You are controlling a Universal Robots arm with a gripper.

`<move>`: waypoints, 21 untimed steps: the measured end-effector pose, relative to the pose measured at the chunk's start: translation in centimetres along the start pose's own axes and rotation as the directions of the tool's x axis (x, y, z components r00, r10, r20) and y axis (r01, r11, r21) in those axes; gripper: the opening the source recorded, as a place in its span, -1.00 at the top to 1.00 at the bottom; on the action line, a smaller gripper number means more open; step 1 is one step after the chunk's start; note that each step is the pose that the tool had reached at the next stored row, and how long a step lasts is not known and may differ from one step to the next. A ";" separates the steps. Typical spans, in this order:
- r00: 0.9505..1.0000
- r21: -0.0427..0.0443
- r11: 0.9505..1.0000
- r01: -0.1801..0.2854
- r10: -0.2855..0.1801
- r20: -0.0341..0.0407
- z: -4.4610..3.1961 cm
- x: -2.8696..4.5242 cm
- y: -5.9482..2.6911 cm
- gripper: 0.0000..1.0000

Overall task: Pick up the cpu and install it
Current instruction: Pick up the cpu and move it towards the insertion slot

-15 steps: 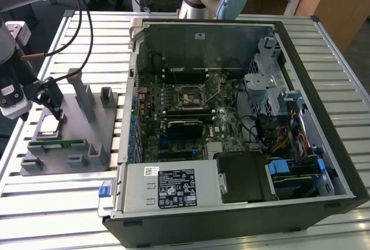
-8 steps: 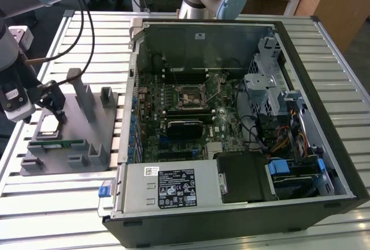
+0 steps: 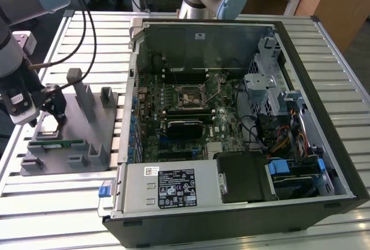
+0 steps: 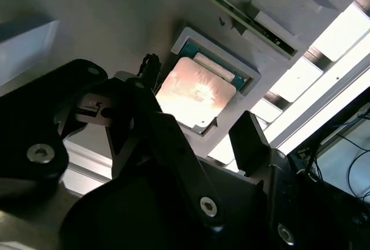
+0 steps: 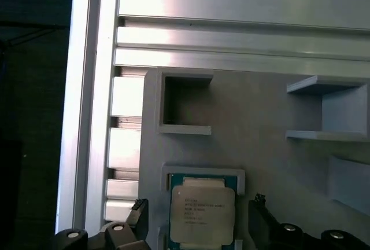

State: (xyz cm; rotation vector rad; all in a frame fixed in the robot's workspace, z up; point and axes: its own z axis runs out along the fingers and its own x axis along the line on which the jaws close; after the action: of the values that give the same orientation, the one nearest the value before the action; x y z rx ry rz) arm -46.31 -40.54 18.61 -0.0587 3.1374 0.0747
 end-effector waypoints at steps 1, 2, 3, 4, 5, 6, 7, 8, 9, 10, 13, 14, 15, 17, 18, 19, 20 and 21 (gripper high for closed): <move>1.000 0.000 1.000 0.000 0.000 0.000 0.07 0.00 -0.01 -0.47; 1.000 0.000 1.000 0.000 0.000 0.000 0.12 0.00 -0.01 -0.47; 1.000 0.000 1.000 0.000 0.000 0.000 0.17 0.00 -0.01 -0.47; 1.000 0.000 1.000 0.000 0.000 0.000 0.20 -0.02 -0.01 -0.47; 1.000 0.000 1.000 0.000 0.000 0.000 0.22 -0.05 -0.02 -0.47; 1.000 0.000 1.000 0.000 0.000 0.000 0.23 -0.09 -0.02 -0.47; 1.000 0.000 1.000 0.000 0.000 0.000 0.23 -0.10 -0.02 -0.47; 1.000 0.000 1.000 0.000 0.000 0.000 0.23 -0.10 -0.02 -0.44; 1.000 0.000 1.000 0.000 0.000 0.000 0.23 -0.11 -0.02 -0.44; 1.000 0.000 1.000 0.000 0.000 0.000 0.23 -0.12 -0.02 -0.30; 1.000 0.000 1.000 0.000 0.000 0.000 0.23 -0.14 -0.02 -0.30; 1.000 0.000 1.000 0.000 0.000 0.000 0.23 -0.15 -0.02 -0.30; 1.000 0.000 1.000 0.000 0.000 0.000 0.23 -0.16 -0.02 -0.30; 1.000 0.000 1.000 0.000 0.000 0.000 0.22 -0.16 -0.02 -0.27; 1.000 0.000 1.000 0.000 0.000 0.000 0.22 -0.16 -0.02 -0.27; 1.000 0.000 1.000 0.000 0.000 0.000 0.20 -0.16 -0.02 -0.15; 1.000 0.000 1.000 0.000 0.000 0.000 0.20 -0.18 -0.02 -0.15; 1.000 0.000 1.000 0.000 0.000 0.000 0.20 -0.19 -0.02 -0.08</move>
State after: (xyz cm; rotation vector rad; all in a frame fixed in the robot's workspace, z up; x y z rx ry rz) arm -46.12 -40.54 18.40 -0.0588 3.1377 0.0745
